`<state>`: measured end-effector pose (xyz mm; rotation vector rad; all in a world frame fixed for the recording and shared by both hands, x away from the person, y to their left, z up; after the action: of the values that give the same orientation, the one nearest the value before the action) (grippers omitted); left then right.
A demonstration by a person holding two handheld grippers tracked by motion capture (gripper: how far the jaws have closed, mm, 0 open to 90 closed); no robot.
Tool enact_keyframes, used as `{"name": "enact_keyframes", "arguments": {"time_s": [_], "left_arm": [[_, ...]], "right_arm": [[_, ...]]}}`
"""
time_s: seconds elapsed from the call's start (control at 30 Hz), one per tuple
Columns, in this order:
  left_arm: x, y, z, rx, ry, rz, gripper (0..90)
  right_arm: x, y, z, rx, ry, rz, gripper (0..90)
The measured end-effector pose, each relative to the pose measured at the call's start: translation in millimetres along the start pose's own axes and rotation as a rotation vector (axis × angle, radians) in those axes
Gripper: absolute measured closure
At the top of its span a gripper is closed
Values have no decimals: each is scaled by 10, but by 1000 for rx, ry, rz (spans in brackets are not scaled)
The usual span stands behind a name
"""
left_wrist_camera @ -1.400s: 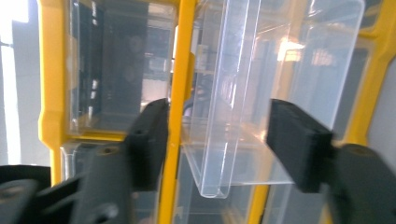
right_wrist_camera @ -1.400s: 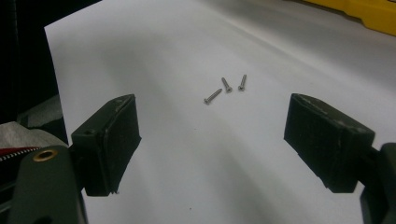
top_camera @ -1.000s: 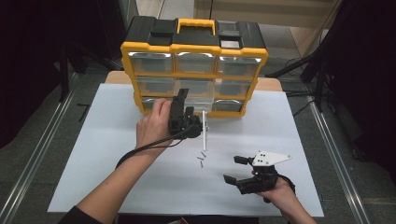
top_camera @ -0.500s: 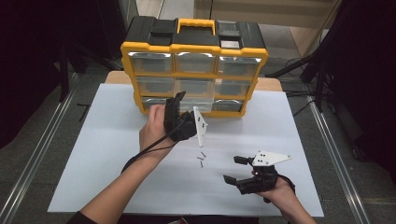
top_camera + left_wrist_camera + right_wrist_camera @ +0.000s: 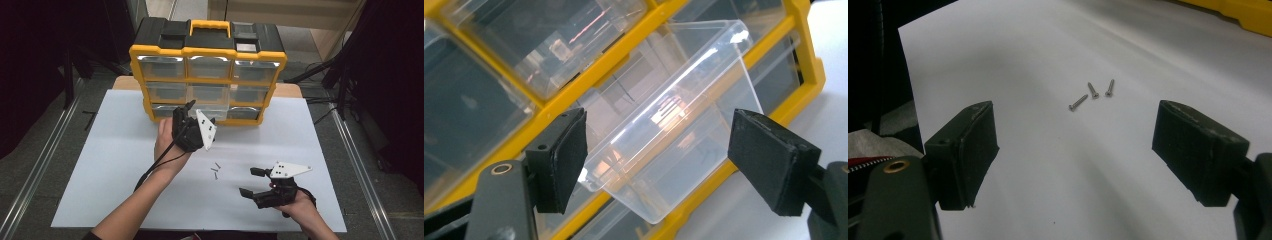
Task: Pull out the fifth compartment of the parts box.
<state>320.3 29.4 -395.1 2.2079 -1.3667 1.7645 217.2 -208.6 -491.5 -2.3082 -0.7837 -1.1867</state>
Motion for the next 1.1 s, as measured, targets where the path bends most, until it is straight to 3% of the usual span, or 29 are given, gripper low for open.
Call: {"name": "enact_keyframes", "arguments": {"time_s": [0.03, 0.07, 0.1, 0.43, 0.6, 0.67, 0.77, 0.9, 1.1], "left_arm": [[0, 0, 0, 0, 0, 0, 240], [-10, -22, -5, -22, 29, -47, 240], [-15, -29, -5, -26, 37, -64, 240], [-7, -53, -51, -51, 78, -171, 240], [15, -48, -93, -109, 111, -259, 240], [23, -39, -112, -151, 105, -286, 240], [26, -32, -121, -179, 109, -321, 240], [10, -49, -146, -216, 109, -346, 240], [-24, -80, -168, -238, 119, -348, 240]], "right_arm": [[0, 0, 0, 0, 0, 0, 192], [0, -1, 0, 0, 0, 0, 192], [-1, -4, -1, 0, -2, 2, 192], [-1, -4, 0, 1, -2, 3, 192], [-2, -3, 1, 0, -3, 3, 192], [-2, -3, 1, -1, -4, 2, 192], [-2, -4, 2, -1, -5, 1, 192], [-2, -4, 2, -1, -5, 2, 192], [-3, -4, 5, -1, -5, 1, 192]]}}
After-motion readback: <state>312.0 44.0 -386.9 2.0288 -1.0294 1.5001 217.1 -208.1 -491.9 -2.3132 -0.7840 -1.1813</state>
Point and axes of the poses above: each handheld gripper's, and its own axes: z roughly forward along the jaws, x roughly out of its top, y roughly to its right, the point moved 2 cm from there along z, roughly forward along the jaws, and after that the axes turned 13 degrees about -x, right-handed, at the moved point
